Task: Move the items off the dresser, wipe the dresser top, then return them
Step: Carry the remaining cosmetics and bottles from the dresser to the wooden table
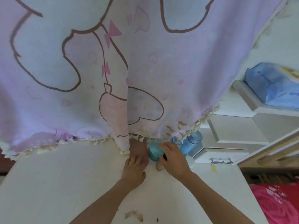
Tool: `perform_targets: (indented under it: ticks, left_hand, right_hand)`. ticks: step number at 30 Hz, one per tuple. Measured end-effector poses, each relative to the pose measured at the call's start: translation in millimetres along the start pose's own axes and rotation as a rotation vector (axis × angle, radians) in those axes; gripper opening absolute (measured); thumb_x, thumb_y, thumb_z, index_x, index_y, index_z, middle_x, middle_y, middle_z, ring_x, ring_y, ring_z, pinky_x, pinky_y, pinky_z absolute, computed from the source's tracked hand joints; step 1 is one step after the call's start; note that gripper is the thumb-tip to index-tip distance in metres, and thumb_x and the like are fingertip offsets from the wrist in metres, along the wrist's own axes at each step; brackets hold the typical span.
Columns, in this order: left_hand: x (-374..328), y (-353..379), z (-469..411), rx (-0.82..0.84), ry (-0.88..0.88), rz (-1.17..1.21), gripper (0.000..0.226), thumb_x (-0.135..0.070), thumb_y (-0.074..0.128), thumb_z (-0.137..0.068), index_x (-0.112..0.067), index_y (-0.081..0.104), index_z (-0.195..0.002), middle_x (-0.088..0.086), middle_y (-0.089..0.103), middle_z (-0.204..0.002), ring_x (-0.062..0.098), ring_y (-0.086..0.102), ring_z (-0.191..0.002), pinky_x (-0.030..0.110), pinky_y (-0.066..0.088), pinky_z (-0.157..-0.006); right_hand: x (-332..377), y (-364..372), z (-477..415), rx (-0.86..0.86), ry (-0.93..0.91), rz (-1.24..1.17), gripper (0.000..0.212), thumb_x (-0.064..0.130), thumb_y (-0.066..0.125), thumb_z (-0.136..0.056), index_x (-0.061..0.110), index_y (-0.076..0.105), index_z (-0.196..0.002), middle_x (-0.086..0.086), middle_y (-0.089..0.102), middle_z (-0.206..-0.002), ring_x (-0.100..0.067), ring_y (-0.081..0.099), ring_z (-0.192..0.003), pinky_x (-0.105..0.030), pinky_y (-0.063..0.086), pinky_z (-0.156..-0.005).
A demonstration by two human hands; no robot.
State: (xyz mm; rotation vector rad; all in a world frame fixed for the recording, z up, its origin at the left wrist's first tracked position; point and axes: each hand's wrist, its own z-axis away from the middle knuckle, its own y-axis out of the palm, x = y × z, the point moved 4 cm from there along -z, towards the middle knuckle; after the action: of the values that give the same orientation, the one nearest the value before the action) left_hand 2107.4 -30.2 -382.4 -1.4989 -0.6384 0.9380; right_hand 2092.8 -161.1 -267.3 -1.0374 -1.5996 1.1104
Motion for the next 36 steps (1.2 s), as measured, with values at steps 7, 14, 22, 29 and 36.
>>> perform_targets:
  ticks: [7, 14, 22, 29, 36]
  left_hand:
    - [1.1, 5.4, 10.8, 0.031, -0.077, 0.007, 0.067, -0.041, 0.078, -0.036, -0.031, 0.056, -0.098, -0.003, 0.066, -0.100, 0.019, 0.047, -0.093, 0.032, 0.053, -0.057]
    - [4.8, 4.5, 42.2, -0.105, -0.118, 0.013, 0.058, -0.031, 0.077, -0.045, -0.027, 0.047, -0.094, -0.005, 0.046, -0.105, 0.018, 0.043, -0.098, 0.038, 0.054, -0.065]
    - [14.1, -10.5, 65.3, -0.149, -0.352, -0.110, 0.029, -0.043, 0.059, -0.067, -0.017, 0.067, -0.074, -0.004, 0.059, -0.059, 0.020, 0.062, -0.060, 0.049, 0.051, -0.071]
    - [24.3, -14.4, 53.4, 0.020, -0.700, 0.029, 0.085, -0.052, 0.075, -0.061, -0.015, 0.043, -0.131, 0.022, 0.039, -0.136, 0.040, 0.040, -0.123, 0.052, 0.041, -0.093]
    - [23.6, -12.7, 54.2, 0.145, -0.788, 0.189, 0.081, -0.038, 0.061, -0.075, -0.024, 0.015, -0.140, 0.010, 0.035, -0.127, 0.029, 0.041, -0.112, 0.036, 0.037, -0.092]
  right_hand:
    - [-28.1, 28.5, 12.2, 0.026, 0.098, -0.081, 0.038, 0.008, 0.085, -0.051, 0.009, 0.068, -0.086, -0.006, 0.066, -0.076, -0.025, 0.065, -0.066, -0.026, 0.050, -0.047]
    - [-37.0, 44.1, 13.8, 0.112, 0.221, -0.185, 0.035, 0.015, 0.055, -0.087, 0.013, 0.053, -0.122, -0.009, 0.056, -0.115, -0.025, 0.054, -0.103, -0.027, 0.041, -0.080]
    - [-26.7, 58.1, 17.4, 0.030, 0.294, -0.287, 0.033, -0.003, 0.063, -0.075, 0.004, 0.062, -0.107, -0.021, 0.061, -0.094, -0.039, 0.056, -0.084, -0.041, 0.044, -0.068]
    - [-28.3, 65.2, 18.4, 0.115, 0.357, -0.359, 0.044, 0.011, 0.057, -0.084, 0.012, 0.048, -0.127, -0.015, 0.056, -0.111, -0.028, 0.045, -0.101, -0.027, 0.032, -0.077]
    - [-20.7, 75.3, 31.1, 0.236, 0.375, -0.530, 0.066, 0.006, 0.058, -0.082, 0.020, 0.028, -0.139, -0.005, 0.054, -0.112, -0.015, 0.051, -0.087, -0.020, 0.041, -0.075]
